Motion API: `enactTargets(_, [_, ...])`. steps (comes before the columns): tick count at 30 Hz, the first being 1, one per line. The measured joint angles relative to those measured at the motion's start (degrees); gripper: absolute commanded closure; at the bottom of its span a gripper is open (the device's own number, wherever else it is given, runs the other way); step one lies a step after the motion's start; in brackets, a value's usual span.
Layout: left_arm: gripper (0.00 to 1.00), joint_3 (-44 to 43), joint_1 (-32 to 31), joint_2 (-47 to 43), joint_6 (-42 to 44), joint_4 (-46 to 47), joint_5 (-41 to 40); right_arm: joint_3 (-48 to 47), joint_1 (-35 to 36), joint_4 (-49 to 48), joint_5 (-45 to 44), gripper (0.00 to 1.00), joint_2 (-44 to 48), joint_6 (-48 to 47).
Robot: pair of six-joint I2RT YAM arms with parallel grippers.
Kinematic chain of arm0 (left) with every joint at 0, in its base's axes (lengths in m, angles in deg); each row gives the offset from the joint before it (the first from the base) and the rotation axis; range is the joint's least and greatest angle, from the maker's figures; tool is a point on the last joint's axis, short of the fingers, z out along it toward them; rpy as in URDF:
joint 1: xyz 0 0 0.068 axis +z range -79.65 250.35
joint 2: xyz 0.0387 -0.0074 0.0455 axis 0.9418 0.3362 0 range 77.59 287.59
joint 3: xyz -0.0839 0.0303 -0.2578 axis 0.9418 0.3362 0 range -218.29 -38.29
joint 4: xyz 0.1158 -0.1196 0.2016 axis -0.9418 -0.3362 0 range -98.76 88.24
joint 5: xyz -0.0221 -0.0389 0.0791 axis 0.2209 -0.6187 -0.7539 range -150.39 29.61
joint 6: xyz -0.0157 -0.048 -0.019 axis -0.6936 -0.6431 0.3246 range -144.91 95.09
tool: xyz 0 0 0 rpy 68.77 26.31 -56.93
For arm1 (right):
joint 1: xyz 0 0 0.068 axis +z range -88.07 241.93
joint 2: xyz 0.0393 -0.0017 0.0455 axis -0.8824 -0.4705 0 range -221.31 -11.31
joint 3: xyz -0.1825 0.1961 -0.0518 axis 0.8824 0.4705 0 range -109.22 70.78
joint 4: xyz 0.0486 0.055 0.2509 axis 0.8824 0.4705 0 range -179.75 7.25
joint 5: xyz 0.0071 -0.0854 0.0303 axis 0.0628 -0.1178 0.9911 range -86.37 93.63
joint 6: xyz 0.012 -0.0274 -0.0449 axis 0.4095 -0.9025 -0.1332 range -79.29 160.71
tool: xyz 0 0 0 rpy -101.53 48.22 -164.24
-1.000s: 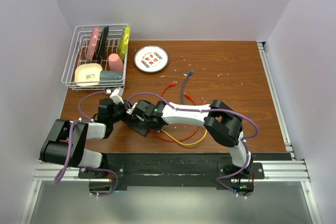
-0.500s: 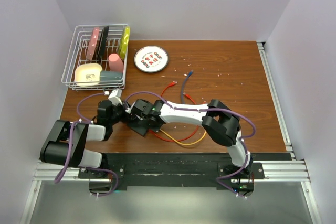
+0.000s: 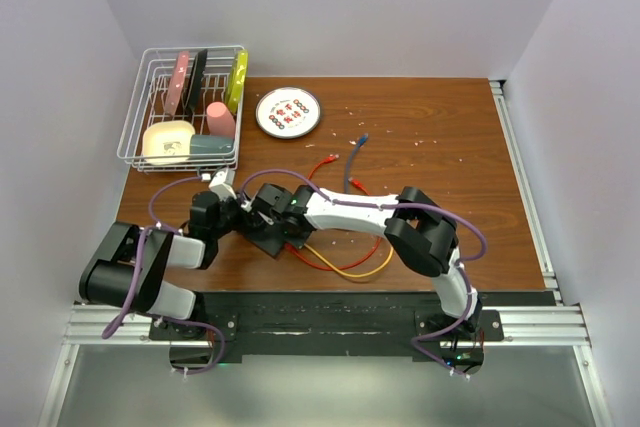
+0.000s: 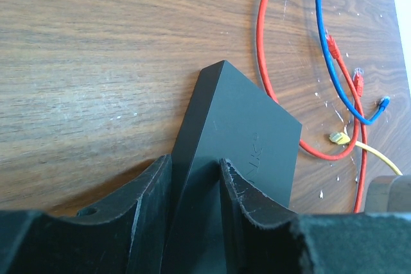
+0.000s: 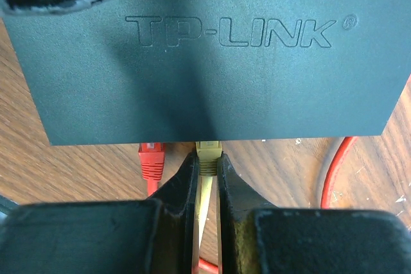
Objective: Insert the plug into the switch port
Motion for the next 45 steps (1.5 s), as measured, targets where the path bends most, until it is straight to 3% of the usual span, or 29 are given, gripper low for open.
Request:
enactTargets(5, [0.93,0.1,-0.8,0.6,-0.2,1.2,-1.2,-0.3,-0.9,0.2,1.4,1.00,-0.1,0.2])
enactTargets(13, [0.86,0.3,-1.4,0.5,-0.6,1.8,-2.6,-1.2,-1.5,1.1,2.6,0.99,-0.7,0.2])
enactTargets(18, [0.84,-0.5,-1.7,-2.3,-0.4,-2.6,-3.9,-0.6,-1.6,0.6,3.6,0.85,-0.5,0.1])
enactTargets(25, [0.58,-3.5,-2.4,-8.1,0.7,-14.5,-5.0,3.8,-1.6,-5.5,3.7,0.61,2.0,0.9])
enactTargets(33, [0.40,-8.5,-2.5,-14.2,2.1,-27.1,-5.2,5.9,-1.6,-8.9,-0.4,0.28,7.4,1.7])
enactTargets(36, [0.37,-10.0,-2.5,-17.0,2.6,-30.1,-5.9,6.6,-1.6,-9.5,-3.0,0.20,10.6,1.9])
enactTargets(45, [0.21,-11.0,-2.5,-25.6,6.0,-36.1,-6.9,8.9,-6.1,-12.0,-5.8,0.20,16.7,3.2])
